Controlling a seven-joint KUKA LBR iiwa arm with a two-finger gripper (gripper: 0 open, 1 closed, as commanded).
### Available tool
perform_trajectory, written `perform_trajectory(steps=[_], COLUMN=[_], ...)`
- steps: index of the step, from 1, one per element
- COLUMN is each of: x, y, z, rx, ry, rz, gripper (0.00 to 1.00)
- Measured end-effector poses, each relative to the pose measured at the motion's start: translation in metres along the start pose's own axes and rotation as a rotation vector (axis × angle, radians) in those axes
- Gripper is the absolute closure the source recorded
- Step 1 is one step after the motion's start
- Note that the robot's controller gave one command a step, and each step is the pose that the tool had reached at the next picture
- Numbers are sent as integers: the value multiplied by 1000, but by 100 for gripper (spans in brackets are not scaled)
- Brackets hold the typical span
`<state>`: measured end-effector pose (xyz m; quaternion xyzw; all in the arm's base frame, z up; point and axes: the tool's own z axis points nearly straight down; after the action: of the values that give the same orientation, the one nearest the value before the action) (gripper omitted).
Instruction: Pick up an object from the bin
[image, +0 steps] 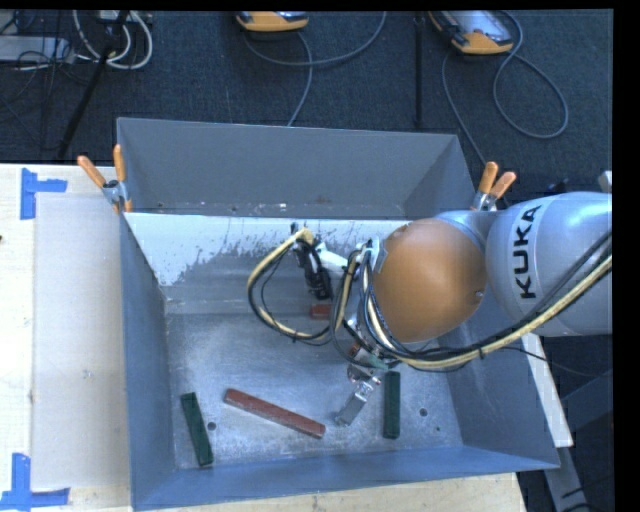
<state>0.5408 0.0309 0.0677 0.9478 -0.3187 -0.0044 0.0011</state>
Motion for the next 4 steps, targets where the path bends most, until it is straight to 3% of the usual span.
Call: perform_trajectory(steps=[1,2,3,4], x=[29,27,13,7], y=[92,88,90,52], z=[0,-1,-110,-38], rx=[-3,2,7,1], ry=[3,1,9,-1], rz=[-50,-53,-15,-217], gripper=[0,100,100,100])
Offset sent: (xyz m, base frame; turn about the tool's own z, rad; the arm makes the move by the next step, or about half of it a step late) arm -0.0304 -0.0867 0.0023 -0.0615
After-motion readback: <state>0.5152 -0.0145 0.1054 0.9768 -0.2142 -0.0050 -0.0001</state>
